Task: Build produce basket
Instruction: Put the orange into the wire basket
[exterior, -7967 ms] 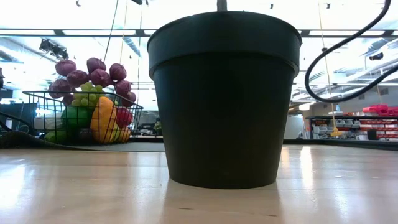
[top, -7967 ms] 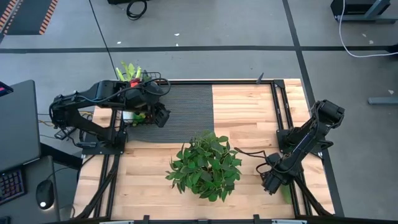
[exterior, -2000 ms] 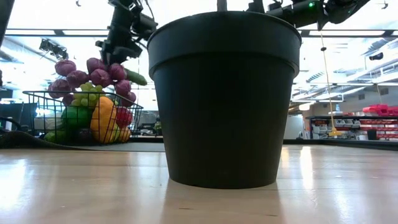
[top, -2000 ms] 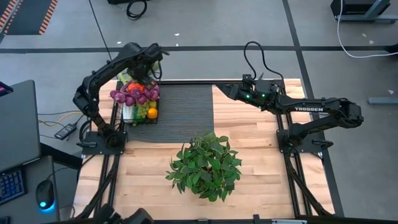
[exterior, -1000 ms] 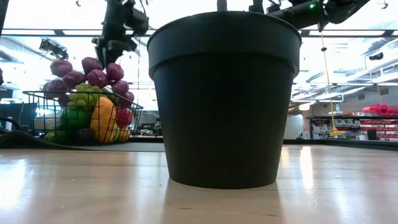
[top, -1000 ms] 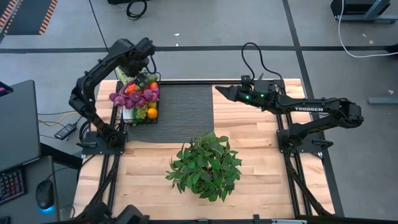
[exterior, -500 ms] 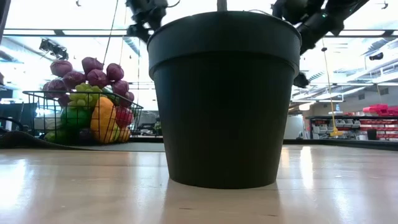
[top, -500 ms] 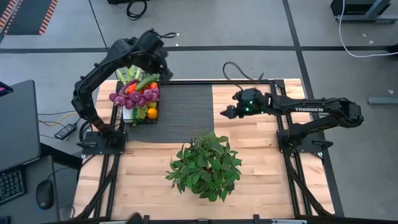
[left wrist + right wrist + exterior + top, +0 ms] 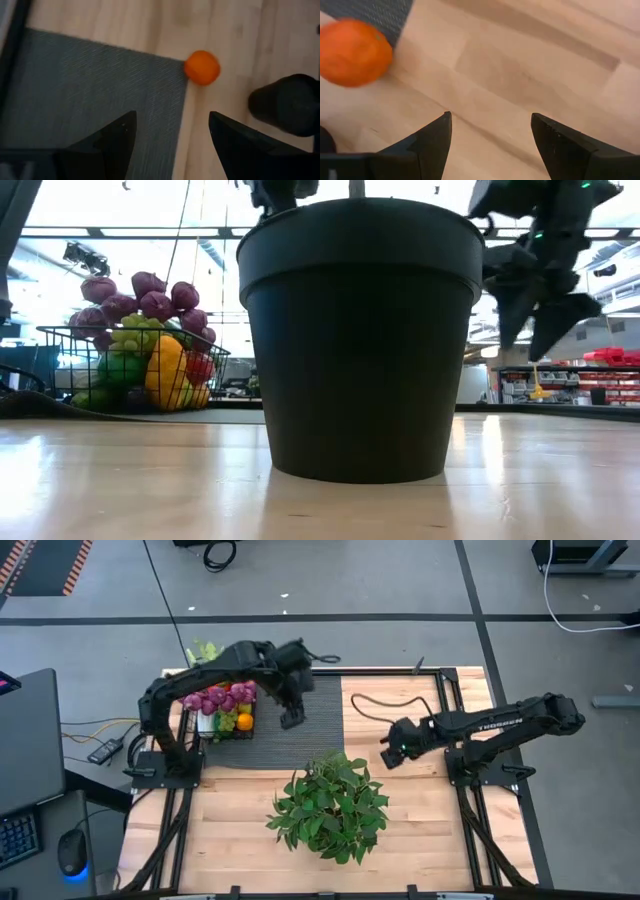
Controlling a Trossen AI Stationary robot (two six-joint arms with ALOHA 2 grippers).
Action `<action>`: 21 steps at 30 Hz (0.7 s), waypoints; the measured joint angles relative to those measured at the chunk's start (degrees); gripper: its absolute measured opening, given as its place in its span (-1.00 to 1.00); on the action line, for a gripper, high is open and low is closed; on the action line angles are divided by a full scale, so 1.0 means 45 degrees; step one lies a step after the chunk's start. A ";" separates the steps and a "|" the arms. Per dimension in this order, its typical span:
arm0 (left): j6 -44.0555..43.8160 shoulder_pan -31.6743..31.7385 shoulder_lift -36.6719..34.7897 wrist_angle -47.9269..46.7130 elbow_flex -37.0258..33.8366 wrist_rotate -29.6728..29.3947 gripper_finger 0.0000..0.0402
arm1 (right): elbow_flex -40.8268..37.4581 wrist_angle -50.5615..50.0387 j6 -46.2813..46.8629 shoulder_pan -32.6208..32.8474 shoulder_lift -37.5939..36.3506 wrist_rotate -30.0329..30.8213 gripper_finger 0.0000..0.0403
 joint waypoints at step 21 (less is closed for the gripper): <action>0.2157 -0.2158 0.2727 0.3579 0.0003 0.1737 0.28 | 0.0000 -0.3647 1.2326 0.9164 -0.1116 0.3116 0.37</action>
